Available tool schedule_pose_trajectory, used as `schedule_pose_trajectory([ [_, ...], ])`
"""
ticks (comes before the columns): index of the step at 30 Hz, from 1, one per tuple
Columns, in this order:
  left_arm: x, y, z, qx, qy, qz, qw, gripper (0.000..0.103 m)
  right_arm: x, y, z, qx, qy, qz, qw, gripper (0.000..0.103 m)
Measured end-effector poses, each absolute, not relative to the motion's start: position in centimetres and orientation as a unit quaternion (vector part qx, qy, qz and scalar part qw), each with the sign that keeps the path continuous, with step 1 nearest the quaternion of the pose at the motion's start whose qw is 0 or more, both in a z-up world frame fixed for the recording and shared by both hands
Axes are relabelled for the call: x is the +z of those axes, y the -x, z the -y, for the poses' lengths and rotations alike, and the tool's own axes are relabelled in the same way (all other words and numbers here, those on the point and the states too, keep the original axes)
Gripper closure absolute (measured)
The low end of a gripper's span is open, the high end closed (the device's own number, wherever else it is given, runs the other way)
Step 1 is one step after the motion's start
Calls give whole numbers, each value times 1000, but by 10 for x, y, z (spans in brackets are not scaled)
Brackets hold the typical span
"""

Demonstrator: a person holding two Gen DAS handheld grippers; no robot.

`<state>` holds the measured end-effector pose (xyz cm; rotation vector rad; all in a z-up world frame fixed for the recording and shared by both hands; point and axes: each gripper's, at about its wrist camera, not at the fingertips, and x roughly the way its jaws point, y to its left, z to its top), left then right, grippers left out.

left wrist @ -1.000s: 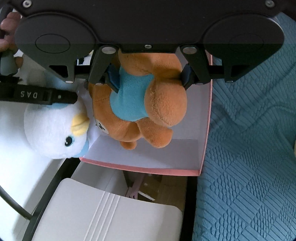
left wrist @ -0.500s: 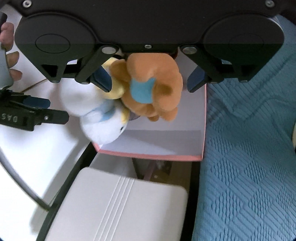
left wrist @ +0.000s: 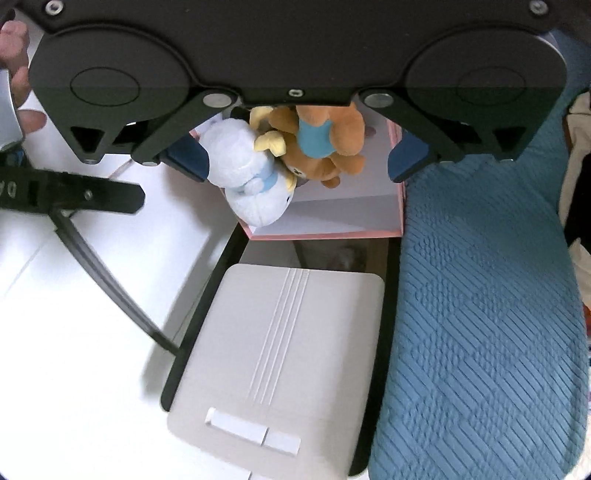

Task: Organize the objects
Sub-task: 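Lower bear into pink box with left gripper while right lowers bird plush, then open left gripper releasing bear in box while right releases bird plush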

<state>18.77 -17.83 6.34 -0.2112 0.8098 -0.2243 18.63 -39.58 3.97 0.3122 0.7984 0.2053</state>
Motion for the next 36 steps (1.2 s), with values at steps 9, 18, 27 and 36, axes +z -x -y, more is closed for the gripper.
schedule_pose_trajectory([
  [9,91,-128,150,-126,99,-370,915,0,67,-108,365,92,-139,-351,921,10],
  [18,95,-71,129,-153,101,-354,917,0,56,-48,346,64,-145,-347,925,10],
  [27,78,-46,119,-169,134,-352,911,0,39,-18,340,44,-163,-341,925,10],
  [36,75,-37,107,-149,123,-348,917,0,18,-11,323,66,-162,-338,925,10],
])
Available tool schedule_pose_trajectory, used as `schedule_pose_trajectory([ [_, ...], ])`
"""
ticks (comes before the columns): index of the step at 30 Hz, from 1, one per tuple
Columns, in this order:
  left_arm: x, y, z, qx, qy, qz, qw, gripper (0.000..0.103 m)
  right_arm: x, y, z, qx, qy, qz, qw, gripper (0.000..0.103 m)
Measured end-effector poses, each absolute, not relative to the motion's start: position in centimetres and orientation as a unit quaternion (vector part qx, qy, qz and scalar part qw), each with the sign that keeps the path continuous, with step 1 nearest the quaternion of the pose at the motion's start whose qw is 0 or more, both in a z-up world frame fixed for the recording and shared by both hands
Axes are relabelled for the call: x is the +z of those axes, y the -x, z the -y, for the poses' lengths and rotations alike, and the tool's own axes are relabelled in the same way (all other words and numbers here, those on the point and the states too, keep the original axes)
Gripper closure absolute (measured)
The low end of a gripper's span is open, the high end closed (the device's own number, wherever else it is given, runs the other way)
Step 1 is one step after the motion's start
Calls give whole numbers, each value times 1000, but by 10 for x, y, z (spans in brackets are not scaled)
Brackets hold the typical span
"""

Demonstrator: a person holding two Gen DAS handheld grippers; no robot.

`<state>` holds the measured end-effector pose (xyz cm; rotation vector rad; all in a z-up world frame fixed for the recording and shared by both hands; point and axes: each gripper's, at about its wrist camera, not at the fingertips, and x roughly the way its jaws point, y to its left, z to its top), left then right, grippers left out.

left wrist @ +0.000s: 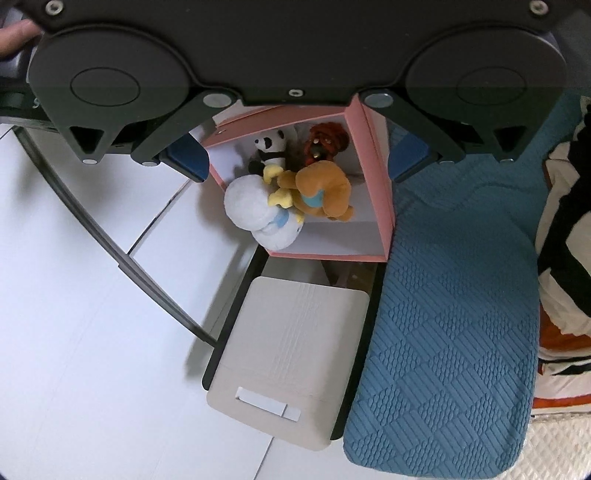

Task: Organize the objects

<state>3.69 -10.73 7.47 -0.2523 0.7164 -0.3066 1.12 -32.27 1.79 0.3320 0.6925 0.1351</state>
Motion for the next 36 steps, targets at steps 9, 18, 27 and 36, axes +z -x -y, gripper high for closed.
schedule_pose_trajectory([
  [9,71,-32,97,-140,132,-344,919,0,6,-13,314,73,-152,-341,925,10],
  [18,78,-32,106,-139,112,-325,929,0,-4,-21,315,83,-162,-352,918,10],
  [27,57,-40,103,-139,136,-341,920,0,-24,-26,313,80,-160,-363,915,10],
  [36,42,-46,102,-125,133,-346,920,0,-37,-30,321,69,-165,-362,915,10],
])
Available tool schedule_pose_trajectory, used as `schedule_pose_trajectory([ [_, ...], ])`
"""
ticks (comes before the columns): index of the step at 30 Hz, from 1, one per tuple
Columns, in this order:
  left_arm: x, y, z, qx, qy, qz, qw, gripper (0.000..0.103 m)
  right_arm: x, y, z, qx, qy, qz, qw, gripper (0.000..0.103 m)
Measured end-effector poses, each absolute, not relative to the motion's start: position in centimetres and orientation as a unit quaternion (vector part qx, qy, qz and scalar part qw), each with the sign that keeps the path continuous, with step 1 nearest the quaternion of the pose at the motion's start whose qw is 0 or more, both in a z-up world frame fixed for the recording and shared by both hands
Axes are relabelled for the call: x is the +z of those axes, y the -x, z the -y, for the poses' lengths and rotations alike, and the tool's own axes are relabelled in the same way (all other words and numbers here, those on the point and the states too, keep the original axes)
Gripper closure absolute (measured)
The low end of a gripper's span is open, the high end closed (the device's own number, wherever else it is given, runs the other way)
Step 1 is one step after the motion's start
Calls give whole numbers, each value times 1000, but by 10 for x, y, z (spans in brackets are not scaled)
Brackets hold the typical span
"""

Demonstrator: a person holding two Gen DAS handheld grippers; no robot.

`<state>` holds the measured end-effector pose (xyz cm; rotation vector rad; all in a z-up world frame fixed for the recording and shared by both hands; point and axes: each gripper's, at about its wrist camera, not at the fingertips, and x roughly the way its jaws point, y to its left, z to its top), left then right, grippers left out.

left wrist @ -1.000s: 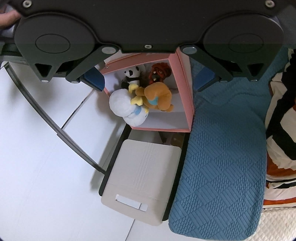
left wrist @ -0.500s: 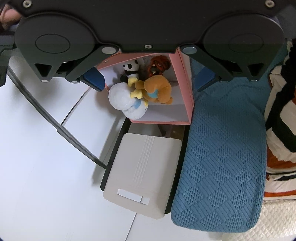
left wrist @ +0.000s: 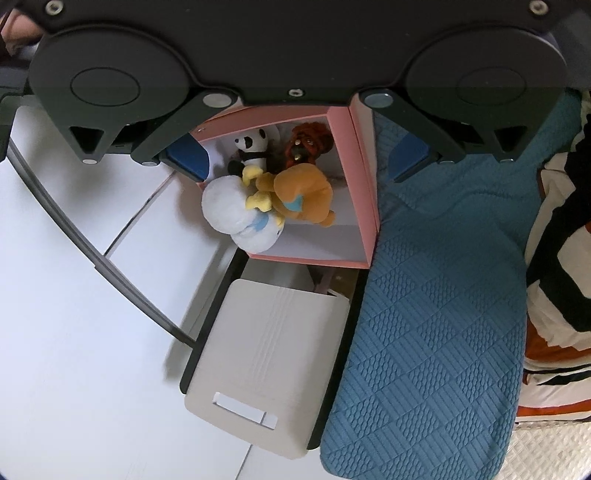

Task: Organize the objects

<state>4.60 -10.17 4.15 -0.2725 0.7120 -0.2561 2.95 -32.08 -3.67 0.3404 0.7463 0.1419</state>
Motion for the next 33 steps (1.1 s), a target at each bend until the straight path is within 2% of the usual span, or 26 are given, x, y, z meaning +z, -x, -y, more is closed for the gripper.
schedule_pose_trajectory([
  [33,42,-44,110,-131,129,-347,920,0,-42,-33,321,64,-165,-375,910,10],
])
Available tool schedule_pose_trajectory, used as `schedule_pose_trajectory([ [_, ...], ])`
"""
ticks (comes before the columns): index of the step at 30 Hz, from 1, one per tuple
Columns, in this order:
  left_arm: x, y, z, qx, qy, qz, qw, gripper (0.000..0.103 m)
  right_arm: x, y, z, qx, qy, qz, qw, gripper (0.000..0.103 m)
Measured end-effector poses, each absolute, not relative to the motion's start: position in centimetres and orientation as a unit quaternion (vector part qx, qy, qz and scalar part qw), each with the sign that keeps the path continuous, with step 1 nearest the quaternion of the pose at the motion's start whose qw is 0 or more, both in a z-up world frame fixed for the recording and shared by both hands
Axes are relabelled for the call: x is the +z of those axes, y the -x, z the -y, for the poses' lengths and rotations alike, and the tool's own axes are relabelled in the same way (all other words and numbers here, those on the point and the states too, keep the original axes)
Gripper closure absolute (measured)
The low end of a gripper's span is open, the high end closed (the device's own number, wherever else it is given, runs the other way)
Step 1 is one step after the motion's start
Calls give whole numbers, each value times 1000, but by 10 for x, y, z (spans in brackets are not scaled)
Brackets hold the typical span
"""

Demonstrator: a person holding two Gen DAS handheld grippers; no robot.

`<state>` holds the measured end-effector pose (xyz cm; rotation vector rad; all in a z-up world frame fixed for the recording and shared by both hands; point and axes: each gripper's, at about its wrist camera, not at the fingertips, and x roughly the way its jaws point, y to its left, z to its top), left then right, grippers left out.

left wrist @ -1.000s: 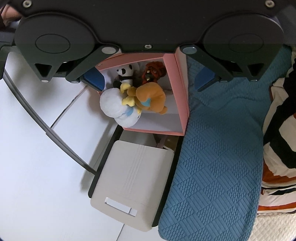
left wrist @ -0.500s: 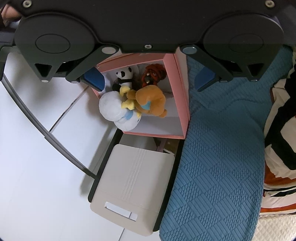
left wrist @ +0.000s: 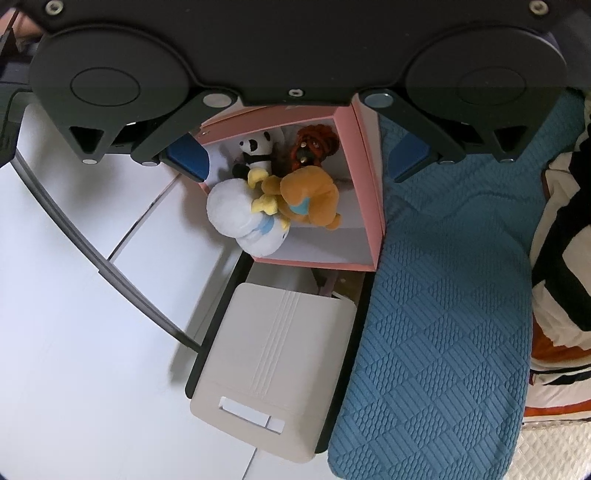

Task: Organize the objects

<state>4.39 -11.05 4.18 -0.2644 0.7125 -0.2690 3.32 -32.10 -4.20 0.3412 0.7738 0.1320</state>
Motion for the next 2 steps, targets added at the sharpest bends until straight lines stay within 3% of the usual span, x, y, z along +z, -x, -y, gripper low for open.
schedule_pose_trajectory([
  [2,42,-43,110,-130,132,-348,919,0,-43,-33,321,67,-165,-377,909,10],
])
